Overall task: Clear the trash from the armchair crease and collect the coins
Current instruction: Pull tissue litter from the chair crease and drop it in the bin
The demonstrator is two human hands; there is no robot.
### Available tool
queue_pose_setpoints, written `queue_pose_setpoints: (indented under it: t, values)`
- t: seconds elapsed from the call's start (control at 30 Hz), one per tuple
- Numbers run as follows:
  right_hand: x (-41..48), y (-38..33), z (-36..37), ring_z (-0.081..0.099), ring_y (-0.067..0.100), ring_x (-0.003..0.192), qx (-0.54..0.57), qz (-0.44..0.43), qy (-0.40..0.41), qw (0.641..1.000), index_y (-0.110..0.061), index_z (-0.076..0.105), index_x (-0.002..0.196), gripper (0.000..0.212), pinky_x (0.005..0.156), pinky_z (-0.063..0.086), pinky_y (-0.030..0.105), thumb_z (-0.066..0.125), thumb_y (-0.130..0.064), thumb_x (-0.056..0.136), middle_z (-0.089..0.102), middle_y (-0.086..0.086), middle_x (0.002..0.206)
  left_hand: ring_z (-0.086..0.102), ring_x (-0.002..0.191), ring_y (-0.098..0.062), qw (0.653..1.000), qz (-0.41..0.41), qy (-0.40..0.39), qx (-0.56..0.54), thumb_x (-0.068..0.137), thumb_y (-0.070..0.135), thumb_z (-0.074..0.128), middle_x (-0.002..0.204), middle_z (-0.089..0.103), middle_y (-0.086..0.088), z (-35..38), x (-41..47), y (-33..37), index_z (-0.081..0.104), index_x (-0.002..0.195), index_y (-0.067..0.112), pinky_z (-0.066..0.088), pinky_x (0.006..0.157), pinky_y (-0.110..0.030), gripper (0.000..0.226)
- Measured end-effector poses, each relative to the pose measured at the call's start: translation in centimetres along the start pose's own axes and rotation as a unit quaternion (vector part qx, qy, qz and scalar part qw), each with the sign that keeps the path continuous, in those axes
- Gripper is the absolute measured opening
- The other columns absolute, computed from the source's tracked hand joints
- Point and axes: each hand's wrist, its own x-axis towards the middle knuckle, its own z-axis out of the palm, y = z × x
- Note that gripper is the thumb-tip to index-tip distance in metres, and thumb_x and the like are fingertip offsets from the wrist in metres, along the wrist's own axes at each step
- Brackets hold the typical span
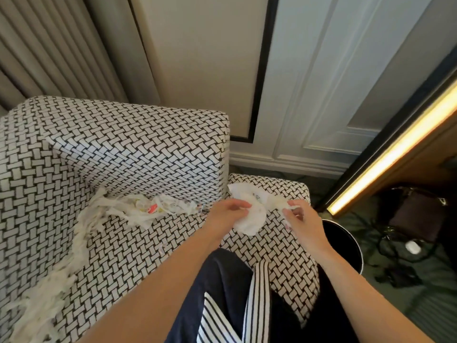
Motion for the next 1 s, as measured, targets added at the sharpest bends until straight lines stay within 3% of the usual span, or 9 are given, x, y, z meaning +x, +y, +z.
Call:
queue_pose_setpoints:
  t: [0.13, 0.23, 0.3, 0.43, 0.53, 0.67, 0.77, 0.9, 1.0]
  values:
    - [0.1, 3.8, -4.5, 0.062, 0.013, 0.084, 0.069, 0.098, 0.059, 0.991, -0.021, 0.056, 0.112, 0.022, 0.07, 0.05, 0.028, 0.058, -0.028, 0.091, 0.064, 0.003, 0.101, 0.048, 0.086, 0.0, 0.997, -0.001, -0.062, 0.04, 0.086, 0.007, 0.06, 0.1, 0.055, 0.011, 6.2, 1.6, 1.5, 0.065, 0.09, 0.025, 0.035, 0.061, -0.012, 0.019]
    - [0.2, 6.9, -7.1, 0.061, 0.024, 0.094, 0.15, 0.2, 0.096, 0.963, -0.02, 0.057, 0.112, 0.022, 0.088, 0.052, 0.042, 0.058, -0.024, 0.091, 0.062, 0.008, 0.105, 0.05, 0.092, -0.007, 0.992, -0.009, -0.092, 0.08, 0.089, 0.008, 0.057, 0.112, 0.055, 0.001, 10.7, 2.5, 2.1, 0.065, 0.097, 0.022, 0.036, 0.061, -0.012, 0.019]
    - [0.1, 8.6, -8.4, 0.06, 0.023, 0.091, 0.202, 0.258, 0.125, 0.937, -0.02, 0.058, 0.11, 0.019, 0.091, 0.051, 0.04, 0.058, -0.02, 0.092, 0.06, 0.007, 0.102, 0.05, 0.1, -0.012, 0.989, -0.008, -0.108, 0.105, 0.091, 0.009, 0.054, 0.119, 0.055, -0.003, 13.1, 2.7, 2.4, 0.065, 0.105, 0.021, 0.038, 0.064, -0.014, 0.021]
    - [0.1, 11.9, -10.6, 0.053, 0.016, 0.08, 0.28, 0.332, 0.155, 0.887, -0.015, 0.056, 0.115, 0.022, 0.074, 0.049, 0.029, 0.056, -0.02, 0.093, 0.054, 0.009, 0.109, 0.048, 0.112, -0.014, 0.973, -0.003, -0.183, 0.141, 0.092, 0.011, 0.05, 0.133, 0.049, -0.005, 17.2, 2.8, 3.2, 0.059, 0.12, 0.024, 0.037, 0.067, -0.014, 0.033]
    - [0.3, 13.6, -11.4, 0.053, 0.018, 0.084, 0.333, 0.373, 0.166, 0.85, -0.015, 0.054, 0.112, 0.019, 0.067, 0.048, 0.026, 0.055, -0.018, 0.094, 0.052, 0.011, 0.11, 0.04, 0.127, -0.017, 0.962, 0.011, -0.226, 0.152, 0.091, 0.014, 0.051, 0.141, 0.043, -0.004, 19.0, 2.8, 3.3, 0.052, 0.13, 0.03, 0.035, 0.084, -0.02, 0.042]
    - [0.6, 15.4, -11.8, 0.051, 0.017, 0.069, 0.389, 0.424, 0.173, 0.799, -0.015, 0.052, 0.107, 0.013, 0.046, 0.052, 0.021, 0.054, -0.015, 0.094, 0.053, 0.01, 0.084, 0.038, 0.128, -0.015, 0.962, 0.012, -0.223, 0.155, 0.091, 0.015, 0.052, 0.14, 0.043, -0.001, 20.2, 3.2, 3.1, 0.051, 0.131, 0.032, 0.031, 0.089, -0.022, 0.044]
    - [0.8, 16.0, -11.6, 0.052, 0.016, 0.069, 0.399, 0.444, 0.177, 0.783, -0.013, 0.054, 0.108, 0.015, 0.039, 0.049, 0.017, 0.056, -0.013, 0.093, 0.056, 0.011, 0.087, 0.039, 0.129, -0.015, 0.965, -0.001, -0.214, 0.154, 0.091, 0.016, 0.05, 0.139, 0.045, 0.0, 20.0, 3.5, 2.7, 0.053, 0.129, 0.03, 0.033, 0.093, -0.025, 0.04]
    - [1.2, 16.1, -11.2, 0.059, 0.021, 0.099, 0.41, 0.438, 0.161, 0.784, -0.006, 0.051, 0.123, 0.029, 0.075, 0.051, 0.027, 0.053, -0.012, 0.095, 0.058, 0.017, 0.116, 0.041, 0.126, -0.015, 0.968, -0.025, -0.194, 0.155, 0.093, 0.017, 0.049, 0.14, 0.045, -0.001, 18.8, 3.9, 2.2, 0.053, 0.127, 0.03, 0.035, 0.093, -0.027, 0.036]
    - [1.2, 15.7, -11.1, 0.049, 0.028, 0.124, 0.415, 0.407, 0.13, 0.803, -0.011, 0.039, 0.139, 0.043, 0.097, 0.043, 0.036, 0.048, -0.015, 0.098, 0.044, 0.015, 0.142, 0.042, 0.126, -0.013, 0.971, -0.024, -0.179, 0.155, 0.093, 0.016, 0.049, 0.138, 0.048, -0.002, 18.2, 3.9, 2.1, 0.056, 0.125, 0.028, 0.032, 0.092, -0.026, 0.035]
